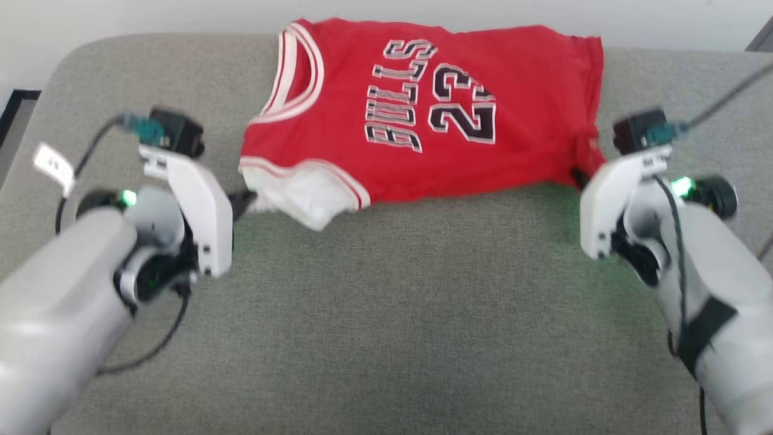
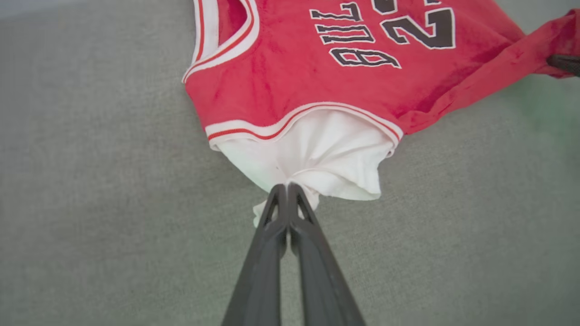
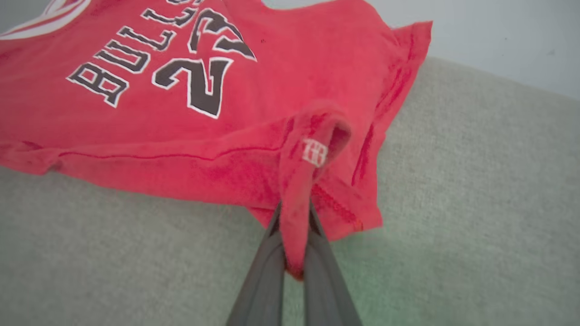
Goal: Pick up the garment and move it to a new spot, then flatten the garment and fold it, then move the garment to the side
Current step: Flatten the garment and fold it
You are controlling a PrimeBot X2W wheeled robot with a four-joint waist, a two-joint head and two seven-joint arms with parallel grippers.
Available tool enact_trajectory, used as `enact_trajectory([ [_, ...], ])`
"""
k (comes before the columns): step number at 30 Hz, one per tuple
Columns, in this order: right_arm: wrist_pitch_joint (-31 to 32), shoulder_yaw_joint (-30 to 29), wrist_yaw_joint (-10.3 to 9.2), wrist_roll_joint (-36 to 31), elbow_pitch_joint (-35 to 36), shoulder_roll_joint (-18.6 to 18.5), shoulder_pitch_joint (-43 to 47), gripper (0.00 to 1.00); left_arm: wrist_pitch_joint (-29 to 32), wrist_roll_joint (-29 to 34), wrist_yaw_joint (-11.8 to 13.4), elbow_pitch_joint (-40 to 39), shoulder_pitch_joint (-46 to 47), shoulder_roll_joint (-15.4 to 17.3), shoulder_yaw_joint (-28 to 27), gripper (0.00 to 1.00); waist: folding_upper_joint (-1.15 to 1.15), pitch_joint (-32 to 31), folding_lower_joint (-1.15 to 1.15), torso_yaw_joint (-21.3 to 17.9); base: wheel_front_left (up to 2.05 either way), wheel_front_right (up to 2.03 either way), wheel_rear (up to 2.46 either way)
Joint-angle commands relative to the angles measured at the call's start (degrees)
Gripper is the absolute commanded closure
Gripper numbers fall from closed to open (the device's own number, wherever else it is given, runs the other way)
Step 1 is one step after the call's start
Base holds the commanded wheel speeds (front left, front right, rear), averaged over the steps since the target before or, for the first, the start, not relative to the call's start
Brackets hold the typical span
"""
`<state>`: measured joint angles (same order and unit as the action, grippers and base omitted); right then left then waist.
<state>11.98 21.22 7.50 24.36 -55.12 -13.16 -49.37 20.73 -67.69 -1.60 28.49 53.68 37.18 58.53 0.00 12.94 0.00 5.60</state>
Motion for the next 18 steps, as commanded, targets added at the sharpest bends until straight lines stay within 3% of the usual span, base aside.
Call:
enact_trajectory([
  [1, 1.1, 0.6, -0.02, 1.7, 2.4, -1.2, 2.7, 1.00, -0.2, -0.8, 1.0, -2.0, -2.0, 0.8, -0.1, 1.00, 0.00, -0.2, 0.00, 0.0, 0.00, 0.00, 0.00],
  [8, 7.1, 0.8, -0.02, 7.2, 17.2, -7.1, 15.0, 1.00, -3.1, -3.5, 6.3, -12.3, -11.0, 5.1, -1.0, 1.00, 0.00, -1.1, 0.00, 0.0, 0.00, 0.00, 0.00],
  [18, 17.2, -5.3, -0.02, 7.7, 37.4, -11.1, 33.3, 1.00, -6.7, -7.1, 13.5, -23.3, -23.8, 9.3, -0.5, 1.00, 0.00, -1.2, 0.00, 0.2, 0.00, 0.00, 0.00],
])
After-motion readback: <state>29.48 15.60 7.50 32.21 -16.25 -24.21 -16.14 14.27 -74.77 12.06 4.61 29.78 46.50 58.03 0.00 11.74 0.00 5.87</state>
